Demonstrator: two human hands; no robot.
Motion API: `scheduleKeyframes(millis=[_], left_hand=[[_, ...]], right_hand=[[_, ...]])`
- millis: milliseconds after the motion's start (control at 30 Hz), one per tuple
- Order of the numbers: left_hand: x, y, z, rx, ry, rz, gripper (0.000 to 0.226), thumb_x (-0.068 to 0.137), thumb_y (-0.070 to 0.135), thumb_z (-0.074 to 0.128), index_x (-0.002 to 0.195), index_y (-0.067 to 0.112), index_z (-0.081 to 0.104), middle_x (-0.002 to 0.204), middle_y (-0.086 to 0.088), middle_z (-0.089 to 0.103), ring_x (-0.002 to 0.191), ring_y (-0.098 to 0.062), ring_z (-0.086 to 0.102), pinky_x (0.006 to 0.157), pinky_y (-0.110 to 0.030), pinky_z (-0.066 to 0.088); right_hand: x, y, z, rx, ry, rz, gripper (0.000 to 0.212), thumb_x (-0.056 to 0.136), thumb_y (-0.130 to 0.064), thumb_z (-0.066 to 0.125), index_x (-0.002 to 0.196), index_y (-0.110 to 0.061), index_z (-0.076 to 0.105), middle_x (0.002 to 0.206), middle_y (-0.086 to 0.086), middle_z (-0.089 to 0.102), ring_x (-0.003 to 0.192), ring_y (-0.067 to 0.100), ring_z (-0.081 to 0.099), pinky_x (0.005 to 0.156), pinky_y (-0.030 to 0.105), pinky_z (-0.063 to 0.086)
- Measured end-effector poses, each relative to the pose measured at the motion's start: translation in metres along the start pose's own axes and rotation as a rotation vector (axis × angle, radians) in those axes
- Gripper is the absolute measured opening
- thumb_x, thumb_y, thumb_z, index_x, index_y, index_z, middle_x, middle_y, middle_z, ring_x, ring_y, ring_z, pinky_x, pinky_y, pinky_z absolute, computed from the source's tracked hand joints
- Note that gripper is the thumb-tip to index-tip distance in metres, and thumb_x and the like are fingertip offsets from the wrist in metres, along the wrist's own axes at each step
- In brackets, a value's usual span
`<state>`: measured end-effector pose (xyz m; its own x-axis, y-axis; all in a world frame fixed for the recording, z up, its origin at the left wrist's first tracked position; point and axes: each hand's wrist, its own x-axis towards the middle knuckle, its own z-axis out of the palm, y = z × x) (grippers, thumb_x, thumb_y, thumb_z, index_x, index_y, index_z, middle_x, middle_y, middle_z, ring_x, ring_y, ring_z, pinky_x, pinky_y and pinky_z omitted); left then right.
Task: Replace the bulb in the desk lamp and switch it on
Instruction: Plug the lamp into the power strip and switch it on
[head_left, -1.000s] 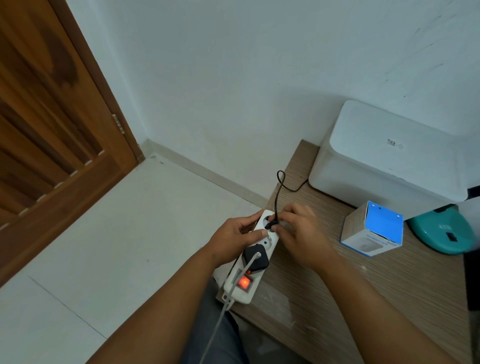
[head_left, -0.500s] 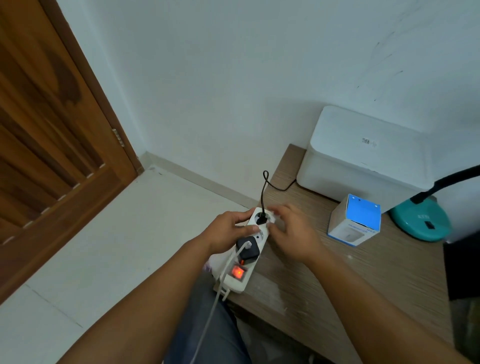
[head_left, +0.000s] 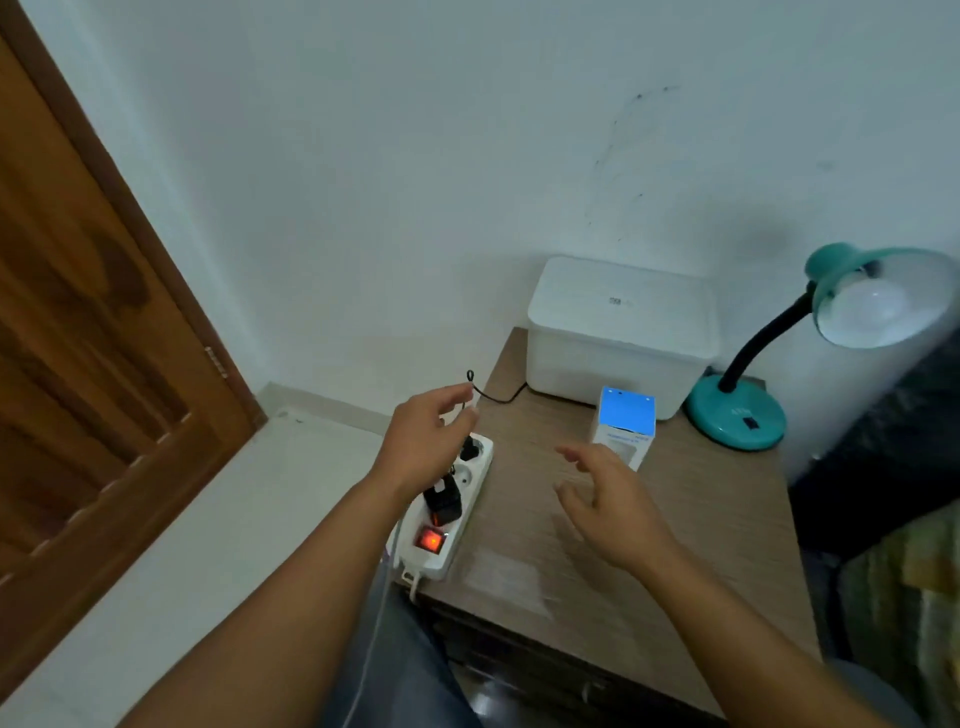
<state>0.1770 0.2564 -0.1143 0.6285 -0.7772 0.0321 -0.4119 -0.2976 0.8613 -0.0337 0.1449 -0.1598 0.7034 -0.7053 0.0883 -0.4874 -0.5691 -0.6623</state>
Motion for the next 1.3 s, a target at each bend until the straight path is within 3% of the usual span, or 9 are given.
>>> scheduleKeyframes(millis=[67,200,400,633,767,800,933,1133,1300], left_hand=[[-0.005,0.012,0.014,-0.011,-0.011,0.026,0.037,0.098,0.029,0.062,0.134,0.027,0.066,0.132,0.01,0.067,0.11,-0.007,0.066,0.092,-0.019,0.053],[-0.018,0.036,0.058,0.077,-0.072,0.144,0.038,0.096,0.033,0.061,0.133,0.027,0.066,0.133,0.01,0.067,0.123,-0.007,0.061,0.109,-0.032,0.047],[-0.027,0.057,0.118,0.146,-0.231,0.209,0.04,0.097,0.033,0.06,0.136,0.028,0.063,0.139,0.013,0.062,0.13,-0.004,0.055,0.109,-0.026,0.043],[-0.018,0.068,0.183,0.23,-0.398,0.212,0.045,0.097,0.03,0.062,0.142,0.024,0.058,0.145,0.002,0.059,0.136,-0.014,0.051,0.112,-0.029,0.039],[-0.002,0.07,0.218,0.247,-0.453,0.205,0.048,0.097,0.027,0.064,0.143,0.02,0.056,0.14,0.002,0.062,0.113,-0.006,0.059,0.112,-0.027,0.04],[0.002,0.068,0.227,0.256,-0.471,0.192,0.049,0.097,0.028,0.064,0.145,0.021,0.055,0.142,0.002,0.06,0.115,-0.006,0.057,0.113,-0.026,0.039],[0.018,0.058,0.258,0.302,-0.51,0.183,0.058,0.096,0.033,0.062,0.151,0.027,0.045,0.155,0.003,0.048,0.143,-0.014,0.043,0.12,-0.036,0.033],[0.041,0.05,0.3,0.384,-0.55,0.259,0.07,0.099,0.033,0.057,0.16,0.023,0.024,0.168,0.002,0.02,0.156,-0.016,0.012,0.127,-0.033,0.012],[0.064,0.045,0.326,0.446,-0.52,0.391,0.077,0.1,0.035,0.053,0.162,0.02,0.01,0.17,0.005,0.004,0.157,-0.016,-0.004,0.127,-0.031,0.002]], right_hand=[[-0.011,0.007,-0.008,0.006,0.011,0.017,0.043,0.094,-0.03,0.06,0.136,-0.032,0.049,0.134,-0.01,0.052,0.12,0.003,0.048,0.094,0.02,0.039],[-0.038,0.031,-0.032,0.012,0.064,0.091,0.043,0.094,-0.032,0.059,0.136,-0.036,0.048,0.135,-0.013,0.05,0.121,0.005,0.05,0.095,0.03,0.048],[-0.065,0.078,-0.06,0.021,0.153,0.201,0.042,0.092,-0.028,0.062,0.133,-0.031,0.053,0.132,-0.009,0.053,0.114,0.006,0.052,0.097,0.033,0.048],[-0.075,0.124,-0.083,-0.003,0.21,0.304,0.042,0.093,-0.025,0.061,0.134,-0.027,0.053,0.132,-0.007,0.054,0.116,0.006,0.051,0.095,0.022,0.04],[-0.068,0.152,-0.089,-0.002,0.222,0.344,0.044,0.093,-0.026,0.06,0.135,-0.028,0.051,0.135,-0.009,0.051,0.12,0.007,0.05,0.099,0.023,0.039],[-0.063,0.159,-0.089,-0.01,0.221,0.351,0.045,0.093,-0.026,0.06,0.136,-0.028,0.05,0.137,-0.008,0.05,0.123,0.009,0.049,0.101,0.023,0.037],[-0.04,0.184,-0.09,-0.049,0.211,0.374,0.049,0.092,-0.027,0.06,0.139,-0.025,0.047,0.14,-0.004,0.048,0.128,0.014,0.045,0.104,0.026,0.035],[0.003,0.217,-0.088,-0.12,0.24,0.42,0.062,0.093,-0.033,0.058,0.15,-0.022,0.035,0.155,0.005,0.034,0.142,0.022,0.029,0.116,0.038,0.024],[0.031,0.242,-0.086,-0.203,0.271,0.378,0.067,0.095,-0.038,0.054,0.154,-0.026,0.026,0.161,0.008,0.024,0.146,0.027,0.024,0.119,0.044,0.024]])
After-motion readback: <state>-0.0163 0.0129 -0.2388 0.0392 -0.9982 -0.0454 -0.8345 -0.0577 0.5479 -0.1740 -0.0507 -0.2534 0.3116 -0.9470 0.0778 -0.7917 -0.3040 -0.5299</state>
